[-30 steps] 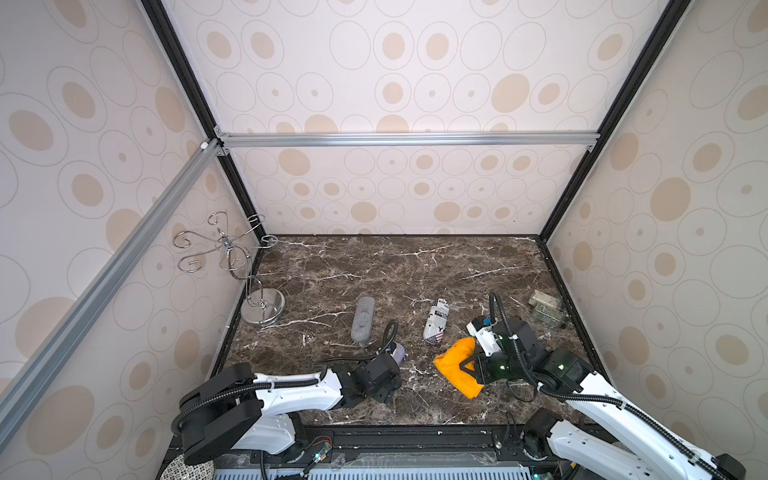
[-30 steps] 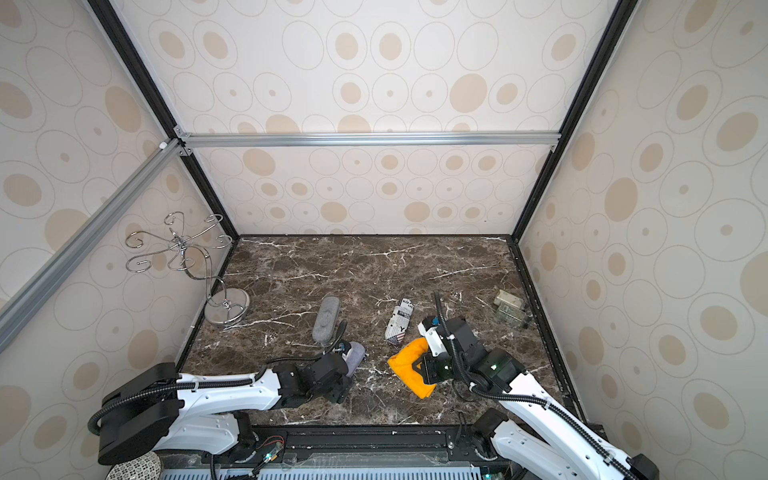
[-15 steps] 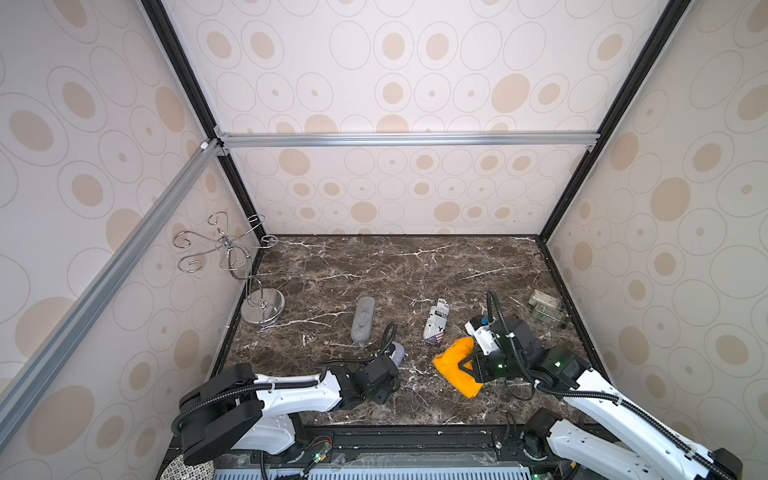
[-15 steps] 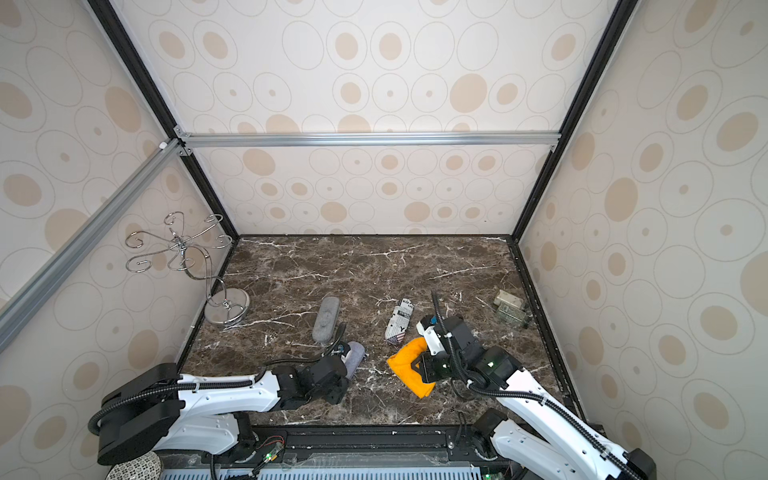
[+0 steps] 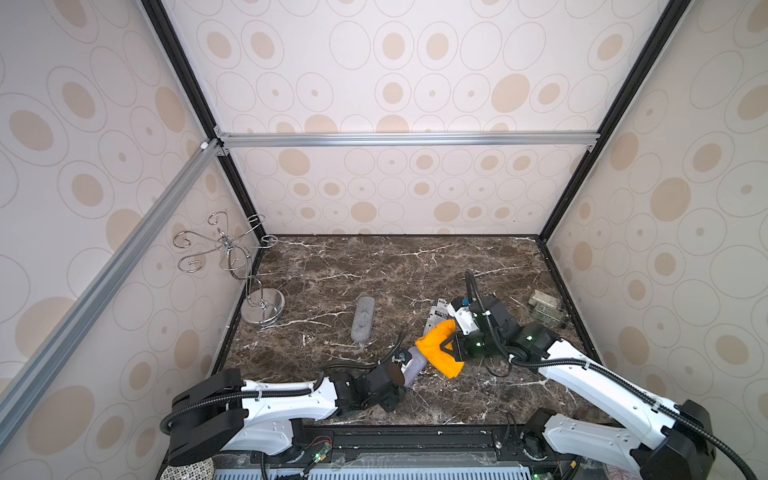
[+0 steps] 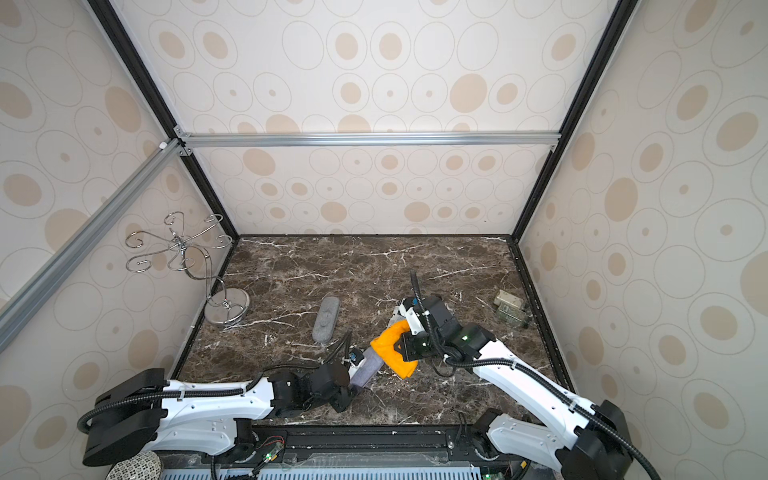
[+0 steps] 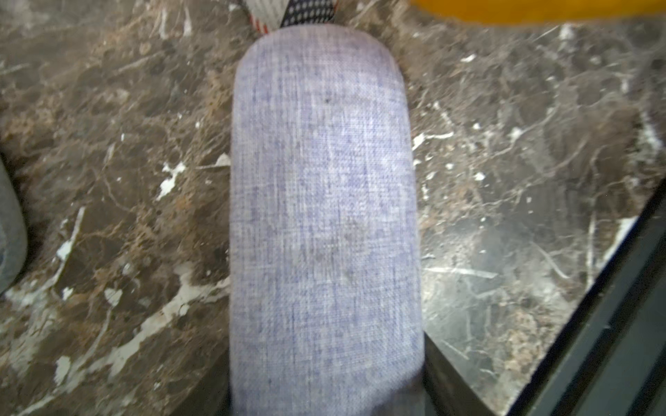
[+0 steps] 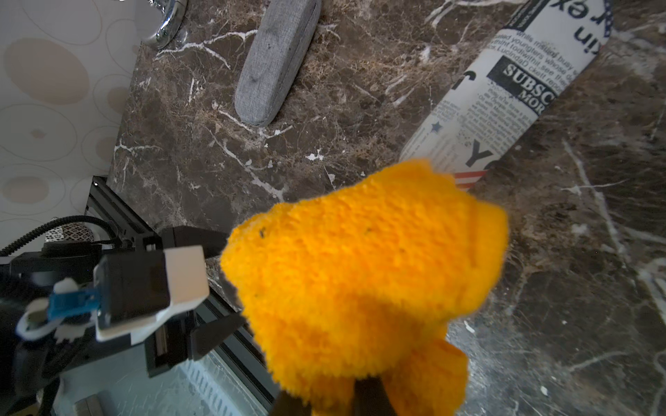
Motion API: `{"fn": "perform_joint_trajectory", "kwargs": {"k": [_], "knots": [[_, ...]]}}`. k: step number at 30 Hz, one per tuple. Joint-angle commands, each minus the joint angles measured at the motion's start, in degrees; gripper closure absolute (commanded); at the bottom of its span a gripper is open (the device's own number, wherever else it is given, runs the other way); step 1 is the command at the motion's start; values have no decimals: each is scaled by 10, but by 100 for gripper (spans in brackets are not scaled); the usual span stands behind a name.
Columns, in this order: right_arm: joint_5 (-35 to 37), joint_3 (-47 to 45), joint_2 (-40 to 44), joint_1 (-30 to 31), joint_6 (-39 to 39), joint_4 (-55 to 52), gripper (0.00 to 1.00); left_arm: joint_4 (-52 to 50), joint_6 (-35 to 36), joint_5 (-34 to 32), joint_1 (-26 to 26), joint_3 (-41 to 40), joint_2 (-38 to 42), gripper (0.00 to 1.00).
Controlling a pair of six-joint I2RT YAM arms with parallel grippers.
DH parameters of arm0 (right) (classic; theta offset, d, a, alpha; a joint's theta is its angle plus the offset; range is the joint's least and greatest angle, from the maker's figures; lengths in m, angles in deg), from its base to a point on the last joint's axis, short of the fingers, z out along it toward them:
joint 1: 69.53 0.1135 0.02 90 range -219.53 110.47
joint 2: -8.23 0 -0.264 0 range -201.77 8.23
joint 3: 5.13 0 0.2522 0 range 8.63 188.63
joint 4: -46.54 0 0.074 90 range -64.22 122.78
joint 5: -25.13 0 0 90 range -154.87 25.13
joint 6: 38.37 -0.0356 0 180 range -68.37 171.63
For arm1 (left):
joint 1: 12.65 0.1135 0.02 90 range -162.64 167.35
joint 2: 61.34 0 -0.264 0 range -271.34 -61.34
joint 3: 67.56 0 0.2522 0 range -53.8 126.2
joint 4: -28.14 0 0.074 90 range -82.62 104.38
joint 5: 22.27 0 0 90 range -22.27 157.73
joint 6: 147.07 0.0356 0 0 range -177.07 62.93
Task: Wipe the eyeglass case
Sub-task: Pick up the eyeglass case from the center of the board, then wipe the dirt from the eyeglass case.
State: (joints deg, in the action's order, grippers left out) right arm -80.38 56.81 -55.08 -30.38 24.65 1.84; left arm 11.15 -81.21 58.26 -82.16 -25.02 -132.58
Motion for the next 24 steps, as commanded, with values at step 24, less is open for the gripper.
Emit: {"fn": "perform_joint_trajectory", "kwargs": {"k": [24], "knots": [[75, 24, -80, 61, -23, -52, 100, 91, 54, -45, -48, 51, 14, 45]]}}
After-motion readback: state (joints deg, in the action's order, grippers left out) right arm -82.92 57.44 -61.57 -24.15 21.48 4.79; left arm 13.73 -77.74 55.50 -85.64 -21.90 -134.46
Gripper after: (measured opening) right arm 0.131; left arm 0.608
